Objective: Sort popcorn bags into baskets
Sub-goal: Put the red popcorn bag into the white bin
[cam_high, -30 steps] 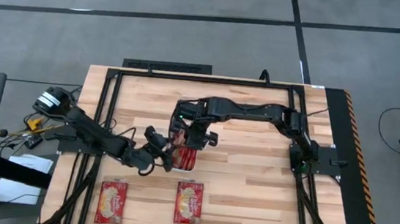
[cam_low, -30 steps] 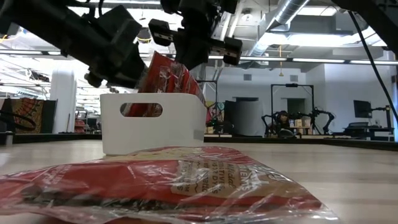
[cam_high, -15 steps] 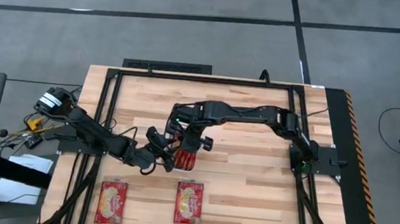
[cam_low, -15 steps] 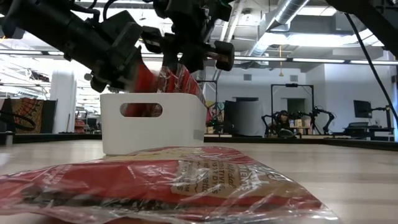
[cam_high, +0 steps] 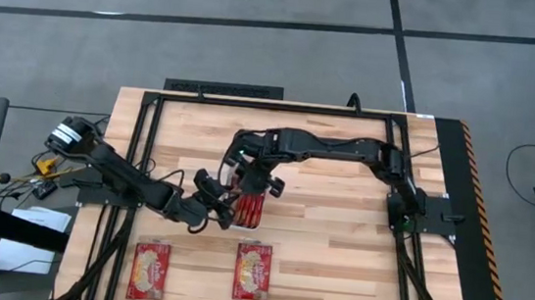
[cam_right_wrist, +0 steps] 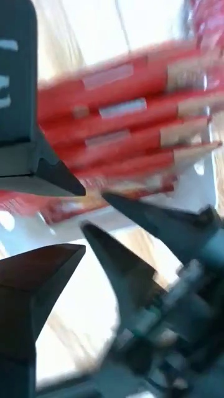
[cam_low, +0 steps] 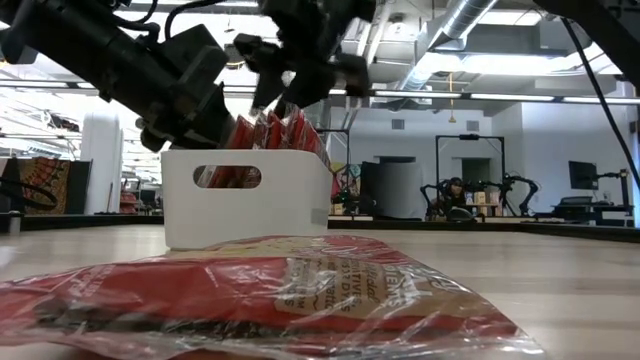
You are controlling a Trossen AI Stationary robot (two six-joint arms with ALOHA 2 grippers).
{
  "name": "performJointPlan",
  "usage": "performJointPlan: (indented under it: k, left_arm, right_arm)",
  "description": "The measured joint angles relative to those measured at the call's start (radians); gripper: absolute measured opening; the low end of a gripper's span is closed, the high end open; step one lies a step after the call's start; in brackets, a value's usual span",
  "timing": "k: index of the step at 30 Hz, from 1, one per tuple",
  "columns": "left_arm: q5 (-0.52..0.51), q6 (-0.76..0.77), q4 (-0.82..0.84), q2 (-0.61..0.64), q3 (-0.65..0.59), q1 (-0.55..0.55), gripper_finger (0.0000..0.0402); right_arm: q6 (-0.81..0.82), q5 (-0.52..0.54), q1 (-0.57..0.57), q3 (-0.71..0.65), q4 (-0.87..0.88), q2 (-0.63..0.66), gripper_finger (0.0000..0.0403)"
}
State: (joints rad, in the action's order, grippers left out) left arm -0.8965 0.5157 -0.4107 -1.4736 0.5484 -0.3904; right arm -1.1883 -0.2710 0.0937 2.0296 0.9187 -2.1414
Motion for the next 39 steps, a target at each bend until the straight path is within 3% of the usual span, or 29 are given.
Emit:
performJointPlan:
  k: [7, 12, 14, 18, 21, 27, 32, 35, 39]
  left_arm:
    - [-0.018, -0.086, 0.066, 0.130, 0.000, -0.003, 0.0132]
    - [0.000, 0.042, 0.326, 0.289, 0.002, -0.032, 0.0132]
    - [0.061, 0.163, 0.495, 0.362, 0.000, -0.054, 0.0132]
    - [0.310, 0.374, 0.713, 0.457, 0.000, -0.082, 0.0132]
    - [0.428, 0.443, 0.755, 0.473, 0.000, -0.119, 0.0132]
    - [0.517, 0.439, 0.779, 0.453, 0.000, -0.198, 0.0132]
    - [0.721, 0.463, 0.804, 0.425, 0.000, -0.253, 0.0132]
    - [0.794, 0.564, 0.810, 0.406, 0.000, -0.277, 0.0132]
    - [0.824, 0.760, 0.822, 0.368, 0.000, -0.318, 0.0132]
  right_arm:
    - [0.180, -0.095, 0.090, 0.001, 0.147, 0.078, 0.0110]
    - [0.283, -0.275, 0.178, -0.005, 0.239, 0.126, 0.0070]
    - [0.310, -0.319, 0.195, -0.026, 0.231, 0.137, 0.0054]
    - [0.357, -0.325, 0.217, -0.117, 0.180, 0.196, 0.0022]
    - [0.391, -0.323, 0.227, -0.206, 0.132, 0.258, 0.0007]
    - [0.551, -0.236, 0.212, -0.462, -0.099, 0.454, 0.0012]
    - [0.702, -0.162, 0.186, -0.721, -0.327, 0.636, 0.0006]
    - [0.801, -0.111, 0.165, -0.870, -0.477, 0.729, 0.0011]
    - [0.899, 0.081, 0.094, -1.049, -0.691, 0.814, 0.0021]
